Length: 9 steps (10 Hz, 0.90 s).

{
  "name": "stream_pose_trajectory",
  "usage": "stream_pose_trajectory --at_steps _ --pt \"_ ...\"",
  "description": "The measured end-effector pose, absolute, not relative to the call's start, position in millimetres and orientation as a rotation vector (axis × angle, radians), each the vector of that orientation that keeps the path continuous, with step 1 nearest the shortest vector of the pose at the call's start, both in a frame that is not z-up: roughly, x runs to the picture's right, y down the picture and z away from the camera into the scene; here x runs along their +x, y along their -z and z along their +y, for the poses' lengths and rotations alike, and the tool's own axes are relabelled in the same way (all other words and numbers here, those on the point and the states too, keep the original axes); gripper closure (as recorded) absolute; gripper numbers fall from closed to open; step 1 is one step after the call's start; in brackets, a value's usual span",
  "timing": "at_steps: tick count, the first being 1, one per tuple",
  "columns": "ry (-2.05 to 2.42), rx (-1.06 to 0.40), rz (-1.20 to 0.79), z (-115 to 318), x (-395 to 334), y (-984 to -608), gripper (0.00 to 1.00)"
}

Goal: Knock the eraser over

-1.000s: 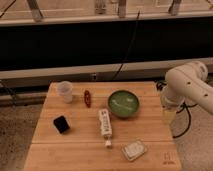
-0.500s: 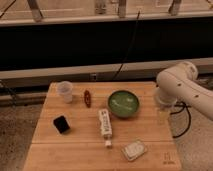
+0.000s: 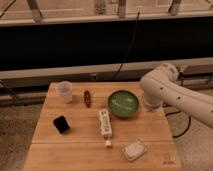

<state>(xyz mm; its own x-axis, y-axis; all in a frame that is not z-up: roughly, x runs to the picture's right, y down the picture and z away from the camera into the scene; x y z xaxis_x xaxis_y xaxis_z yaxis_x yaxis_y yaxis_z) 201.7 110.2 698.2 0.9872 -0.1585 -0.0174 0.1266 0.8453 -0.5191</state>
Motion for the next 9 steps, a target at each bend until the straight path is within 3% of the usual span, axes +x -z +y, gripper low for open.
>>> stream_pose_trajectory --at_steps 9 --pt "0.342 -0.507 0.023 125.1 124.8 -710.3 0.2"
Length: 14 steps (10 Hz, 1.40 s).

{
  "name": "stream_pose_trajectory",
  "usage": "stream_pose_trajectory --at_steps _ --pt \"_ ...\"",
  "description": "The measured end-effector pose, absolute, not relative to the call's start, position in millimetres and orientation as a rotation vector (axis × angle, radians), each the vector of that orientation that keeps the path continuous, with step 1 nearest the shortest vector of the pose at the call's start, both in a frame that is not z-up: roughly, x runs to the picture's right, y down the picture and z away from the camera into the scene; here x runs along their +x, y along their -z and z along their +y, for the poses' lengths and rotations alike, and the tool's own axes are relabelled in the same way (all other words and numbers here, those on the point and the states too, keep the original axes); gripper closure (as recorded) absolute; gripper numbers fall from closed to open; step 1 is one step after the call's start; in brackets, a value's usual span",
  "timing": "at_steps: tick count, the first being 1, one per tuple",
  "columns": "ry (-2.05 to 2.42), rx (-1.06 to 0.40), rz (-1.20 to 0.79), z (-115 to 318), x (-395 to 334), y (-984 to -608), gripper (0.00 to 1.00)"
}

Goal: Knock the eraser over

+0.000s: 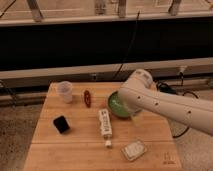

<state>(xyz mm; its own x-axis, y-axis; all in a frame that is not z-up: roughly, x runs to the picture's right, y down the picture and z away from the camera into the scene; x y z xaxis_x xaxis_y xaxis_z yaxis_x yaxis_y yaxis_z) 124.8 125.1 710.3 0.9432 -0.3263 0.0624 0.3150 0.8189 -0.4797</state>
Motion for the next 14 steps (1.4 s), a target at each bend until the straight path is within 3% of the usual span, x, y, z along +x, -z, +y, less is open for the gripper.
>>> stream_pose_trajectory --at_steps 14 --pt "0.514 -0.489 -0.079 155.6 17.1 -719.0 0.2"
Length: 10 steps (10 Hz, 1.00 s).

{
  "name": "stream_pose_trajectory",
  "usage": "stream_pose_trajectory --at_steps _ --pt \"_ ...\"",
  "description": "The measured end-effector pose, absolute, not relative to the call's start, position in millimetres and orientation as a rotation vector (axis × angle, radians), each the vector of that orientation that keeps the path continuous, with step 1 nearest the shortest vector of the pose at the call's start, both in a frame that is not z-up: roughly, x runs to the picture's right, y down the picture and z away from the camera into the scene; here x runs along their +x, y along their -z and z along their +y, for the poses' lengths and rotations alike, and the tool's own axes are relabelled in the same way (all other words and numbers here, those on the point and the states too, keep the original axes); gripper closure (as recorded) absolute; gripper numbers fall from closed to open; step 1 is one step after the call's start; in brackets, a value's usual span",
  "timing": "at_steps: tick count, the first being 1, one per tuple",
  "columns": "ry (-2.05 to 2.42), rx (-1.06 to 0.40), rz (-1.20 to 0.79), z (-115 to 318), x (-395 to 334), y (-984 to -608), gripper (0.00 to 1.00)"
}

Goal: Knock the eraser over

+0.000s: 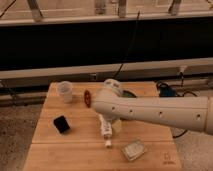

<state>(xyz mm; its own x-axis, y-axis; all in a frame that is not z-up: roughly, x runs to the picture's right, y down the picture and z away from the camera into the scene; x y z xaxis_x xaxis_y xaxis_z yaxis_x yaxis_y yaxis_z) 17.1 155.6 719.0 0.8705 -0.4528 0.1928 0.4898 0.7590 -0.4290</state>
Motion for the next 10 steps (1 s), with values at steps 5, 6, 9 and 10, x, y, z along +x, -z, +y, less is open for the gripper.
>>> stream_pose_trajectory --at_steps 5,6,9,10 --pt "0.545 -0.492 -0.11 163.3 -1.6 -722.2 0.2" --pt "0.545 -0.494 -0.119 163.6 -7.1 -722.5 0.2" --pt "0.554 -0.504 -0.123 167.5 -3.7 -723.4 0.2" --pt "0.554 -0.506 -0.123 168.2 -2.7 -723.6 0.2"
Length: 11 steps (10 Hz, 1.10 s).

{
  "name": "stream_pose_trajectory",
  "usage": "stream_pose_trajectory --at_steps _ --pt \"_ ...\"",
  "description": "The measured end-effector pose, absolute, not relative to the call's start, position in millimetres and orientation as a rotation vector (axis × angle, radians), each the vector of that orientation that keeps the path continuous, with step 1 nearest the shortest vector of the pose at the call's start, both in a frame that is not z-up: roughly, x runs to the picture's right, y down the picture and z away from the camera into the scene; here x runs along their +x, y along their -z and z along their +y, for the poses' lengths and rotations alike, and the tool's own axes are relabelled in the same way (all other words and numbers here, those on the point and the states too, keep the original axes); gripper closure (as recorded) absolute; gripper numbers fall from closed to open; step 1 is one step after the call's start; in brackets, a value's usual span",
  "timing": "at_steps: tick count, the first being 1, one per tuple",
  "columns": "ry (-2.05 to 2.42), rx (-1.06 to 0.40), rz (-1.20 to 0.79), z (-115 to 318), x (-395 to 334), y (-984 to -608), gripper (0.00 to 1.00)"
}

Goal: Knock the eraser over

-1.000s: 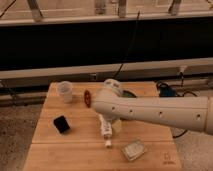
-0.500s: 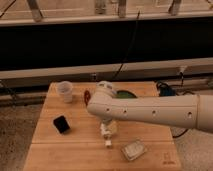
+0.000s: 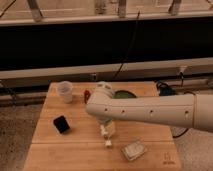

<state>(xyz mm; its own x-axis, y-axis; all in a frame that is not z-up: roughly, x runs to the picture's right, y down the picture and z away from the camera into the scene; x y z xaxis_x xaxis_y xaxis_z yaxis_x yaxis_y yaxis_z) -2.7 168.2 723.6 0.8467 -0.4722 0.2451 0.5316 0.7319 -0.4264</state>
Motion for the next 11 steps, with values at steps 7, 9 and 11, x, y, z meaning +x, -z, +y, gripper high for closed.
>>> stream_pose_trajectory --at_steps 7,9,11 --pt "0.574 -0.516 -0.147 176.3 -12.5 -723.7 0.2" --pt "0.578 -0.52 -0.15 178.2 -11.1 -724.3 0.2" --pt "0.583 -0.522 -0.159 180.5 -11.4 -724.5 0.2"
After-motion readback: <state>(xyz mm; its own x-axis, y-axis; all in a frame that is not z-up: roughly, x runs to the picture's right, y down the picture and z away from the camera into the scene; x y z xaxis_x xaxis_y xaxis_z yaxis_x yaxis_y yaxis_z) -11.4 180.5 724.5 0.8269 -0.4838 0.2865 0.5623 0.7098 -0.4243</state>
